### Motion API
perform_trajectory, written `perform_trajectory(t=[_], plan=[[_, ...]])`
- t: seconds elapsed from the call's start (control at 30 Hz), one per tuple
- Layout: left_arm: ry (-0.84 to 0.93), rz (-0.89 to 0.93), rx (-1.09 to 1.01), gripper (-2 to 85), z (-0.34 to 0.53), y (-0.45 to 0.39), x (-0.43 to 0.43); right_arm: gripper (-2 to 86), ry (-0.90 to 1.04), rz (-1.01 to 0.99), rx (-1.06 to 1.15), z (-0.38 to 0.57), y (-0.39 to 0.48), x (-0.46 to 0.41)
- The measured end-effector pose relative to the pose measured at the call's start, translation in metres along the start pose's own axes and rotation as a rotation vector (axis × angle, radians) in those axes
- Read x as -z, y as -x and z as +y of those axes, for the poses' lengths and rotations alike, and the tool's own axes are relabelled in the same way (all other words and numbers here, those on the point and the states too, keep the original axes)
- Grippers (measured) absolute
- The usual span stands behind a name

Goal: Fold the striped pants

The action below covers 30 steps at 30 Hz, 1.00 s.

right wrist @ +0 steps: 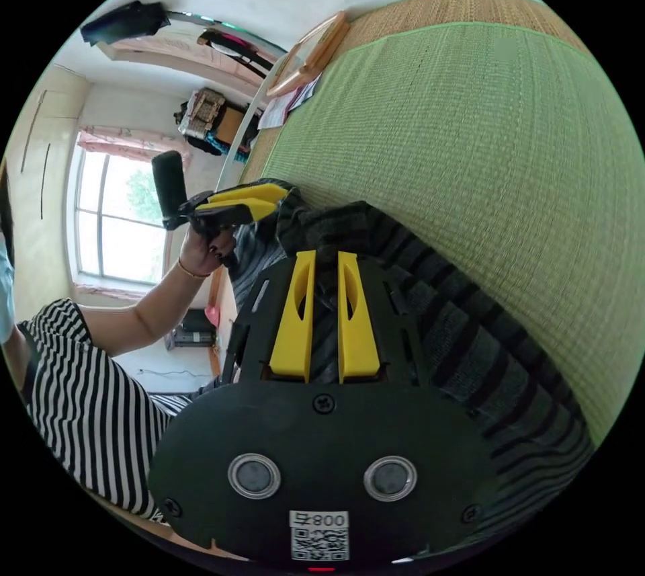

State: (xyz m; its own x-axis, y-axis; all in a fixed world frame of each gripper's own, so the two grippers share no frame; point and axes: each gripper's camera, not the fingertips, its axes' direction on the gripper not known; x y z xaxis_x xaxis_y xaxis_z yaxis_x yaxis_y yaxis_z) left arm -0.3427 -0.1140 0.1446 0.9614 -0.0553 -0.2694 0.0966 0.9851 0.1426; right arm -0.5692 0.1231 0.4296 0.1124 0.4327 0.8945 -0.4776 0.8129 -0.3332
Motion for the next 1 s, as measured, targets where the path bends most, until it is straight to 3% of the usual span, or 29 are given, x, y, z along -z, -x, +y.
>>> perform_trajectory(t=[0.23,0.53,0.77,1.0], plan=[[0.326,0.134,-0.034,8.0,-0.041,0.008,-0.043,6.2,-0.029,0.075,0.010,0.027,0.012,-0.009],[0.066,0.044,-0.100,3.3,-0.014,-0.011,0.004,6.7,-0.209,-0.031,-0.010,0.046,-0.012,0.064],[0.037,-0.041,-0.159,3.3,0.000,-0.027,0.015,8.2,0.022,-0.139,-0.040,-0.007,-0.049,0.022],[0.002,-0.080,-0.113,4.5,0.023,-0.023,0.034,4.0,0.081,-0.212,-0.055,-0.007,-0.070,-0.003]])
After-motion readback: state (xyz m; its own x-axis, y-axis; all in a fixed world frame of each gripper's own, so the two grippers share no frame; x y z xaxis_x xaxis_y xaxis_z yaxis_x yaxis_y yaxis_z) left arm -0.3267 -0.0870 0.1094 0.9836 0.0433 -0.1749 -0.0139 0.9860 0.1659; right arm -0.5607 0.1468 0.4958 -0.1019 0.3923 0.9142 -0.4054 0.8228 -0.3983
